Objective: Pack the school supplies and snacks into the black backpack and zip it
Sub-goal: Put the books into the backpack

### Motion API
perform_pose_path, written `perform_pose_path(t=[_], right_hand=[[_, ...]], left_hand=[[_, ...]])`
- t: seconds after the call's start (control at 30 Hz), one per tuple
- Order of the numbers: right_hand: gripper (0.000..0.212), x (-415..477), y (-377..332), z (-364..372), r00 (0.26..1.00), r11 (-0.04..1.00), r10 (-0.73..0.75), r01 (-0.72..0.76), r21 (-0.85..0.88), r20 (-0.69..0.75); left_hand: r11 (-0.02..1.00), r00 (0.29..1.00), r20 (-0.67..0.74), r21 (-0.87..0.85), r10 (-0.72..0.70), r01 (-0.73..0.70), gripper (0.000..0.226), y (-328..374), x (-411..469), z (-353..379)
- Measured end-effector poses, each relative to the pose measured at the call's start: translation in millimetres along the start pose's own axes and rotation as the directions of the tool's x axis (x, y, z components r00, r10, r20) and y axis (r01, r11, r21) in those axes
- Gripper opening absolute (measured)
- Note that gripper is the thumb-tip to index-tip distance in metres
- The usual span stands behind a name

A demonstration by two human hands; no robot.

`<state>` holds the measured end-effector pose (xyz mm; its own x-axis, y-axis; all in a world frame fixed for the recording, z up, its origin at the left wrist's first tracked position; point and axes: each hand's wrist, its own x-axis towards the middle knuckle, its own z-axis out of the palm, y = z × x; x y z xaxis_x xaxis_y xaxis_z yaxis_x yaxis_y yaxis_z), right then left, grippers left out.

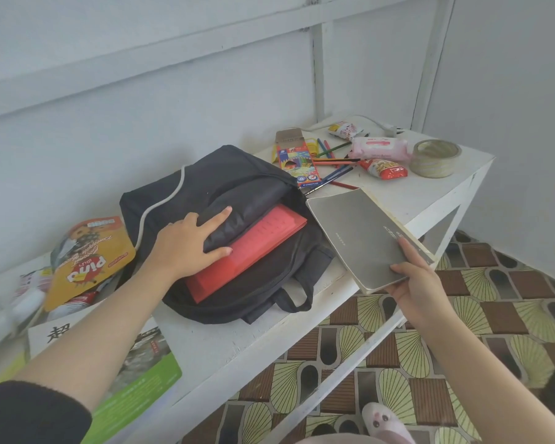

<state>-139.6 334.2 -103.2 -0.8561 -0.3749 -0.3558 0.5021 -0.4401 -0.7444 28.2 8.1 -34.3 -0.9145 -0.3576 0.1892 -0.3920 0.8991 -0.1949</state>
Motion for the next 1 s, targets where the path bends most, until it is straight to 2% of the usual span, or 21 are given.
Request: perform_pose_path(t=[0.13,0.23,0.4,0.53,0.7,0.87,1.0], right_hand=[[0.057,1.0,-0.3,-0.2,1.0,1.0,0.004,-0.004,0.006,-0.014],[0.056,3.1,-2.0,-0.8,1.0,1.0,0.009,-0.008,0.028,-0.012],[0.052,1.4,-17.6,3.1,0.998,0.999,-0.033,0.032,0.011,0.046],[0.052,3.6,-27.9,11.0,0.988,0.999,-0.05,0.051,-0.005,0.143],[0.056,2.7,-37.2,27.5,0.951,0.993,0.019,0.018,-0.117,0.31],[0.055,3.1,-37.9,50.1,0.874,0.957,0.161,-0.024,-0.289,0.459],[0.049,5.1,-31.0,79.1,0.835,0.922,0.212,0.0,-0.386,0.507]], left_hand=[[0.999,0.996,0.074,0.009,-0.048,0.047,0.085,1.3,2.2,-5.8],[0.997,0.993,0.105,-0.03,-0.061,0.064,0.083,2.0,5.8,-11.5],[0.981,0.999,0.014,-0.188,-0.039,0.041,0.07,-8.3,14.6,-24.5],[0.98,0.999,-0.047,-0.2,0.0,-0.009,0.067,-18.4,20.4,-47.3],[0.965,0.997,-0.075,-0.26,0.027,-0.046,0.065,-25.9,28.4,-68.2],[0.989,0.986,-0.165,-0.147,-0.014,-0.011,0.058,-25.2,33.7,-78.1],[0.994,0.974,-0.225,-0.111,-0.036,0.011,0.055,-26.1,38.5,-84.7]])
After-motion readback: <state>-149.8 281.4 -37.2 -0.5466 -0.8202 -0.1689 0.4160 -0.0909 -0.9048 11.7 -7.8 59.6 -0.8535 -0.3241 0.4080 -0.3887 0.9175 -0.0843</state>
